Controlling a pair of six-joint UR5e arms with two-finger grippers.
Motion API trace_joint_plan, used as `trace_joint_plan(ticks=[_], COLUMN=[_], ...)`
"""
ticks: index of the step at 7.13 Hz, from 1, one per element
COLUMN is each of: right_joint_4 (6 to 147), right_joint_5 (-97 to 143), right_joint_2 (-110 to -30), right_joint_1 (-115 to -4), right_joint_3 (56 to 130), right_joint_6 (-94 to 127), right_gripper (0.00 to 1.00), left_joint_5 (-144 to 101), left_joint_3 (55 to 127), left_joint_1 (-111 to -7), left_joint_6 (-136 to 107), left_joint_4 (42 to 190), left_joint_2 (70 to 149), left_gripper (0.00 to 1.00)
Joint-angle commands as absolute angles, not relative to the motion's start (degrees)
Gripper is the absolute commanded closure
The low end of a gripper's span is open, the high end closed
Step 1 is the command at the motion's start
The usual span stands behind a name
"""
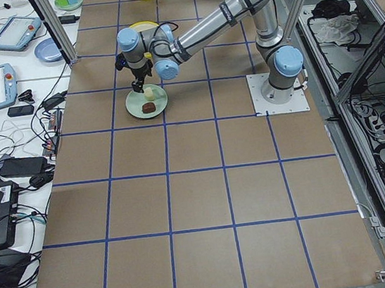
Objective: Stack buns with steamer
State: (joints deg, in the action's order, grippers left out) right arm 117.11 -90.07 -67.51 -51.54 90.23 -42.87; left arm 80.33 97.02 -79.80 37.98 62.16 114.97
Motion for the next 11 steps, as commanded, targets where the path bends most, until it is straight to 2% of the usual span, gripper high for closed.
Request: trace_joint_plan(ticks=[1,2,3,4,5,6,7,11], right_joint_4=[122.33,124.61,124.54,124.63,124.63,124.63,124.80,124.28], right_joint_5=[-93.24,-93.43,-94.04,-94.04,-93.69,-93.87,-93.78,-94.13], right_joint_2=[-61.03,-59.78,-59.07,-58.11,-57.75,-57.48,-57.57,-60.62], right_joint_1=[-51.24,-51.24,-51.15,-51.24,-51.24,-51.24,-51.24,-51.24], right_joint_3=[90.26,90.26,90.26,90.26,90.26,90.26,90.26,89.83], right_joint_6=[-43.86,-44.38,-44.91,-45.70,-45.62,-46.31,-47.19,-46.06], right_gripper=[0.18,0.19,0.32,0.41,0.45,0.86,1.00,1.00], left_joint_5=[80.33,80.51,80.77,80.95,81.56,81.56,81.56,76.33], left_joint_3=[96.94,96.86,96.86,96.68,96.33,96.15,95.72,92.38], left_joint_1=[-79.80,-79.72,-79.72,-79.63,-79.63,-79.63,-79.54,-82.69], left_joint_6=[38.41,38.41,37.97,38.32,38.41,37.97,37.27,8.65], left_joint_4=[62.14,62.14,62.23,62.14,62.14,62.14,62.14,65.04], left_joint_2=[117.50,117.94,118.21,118.30,118.30,118.30,118.13,112.34], left_gripper=[0.16,0.29,0.54,0.85,1.00,1.00,1.00,1.00])
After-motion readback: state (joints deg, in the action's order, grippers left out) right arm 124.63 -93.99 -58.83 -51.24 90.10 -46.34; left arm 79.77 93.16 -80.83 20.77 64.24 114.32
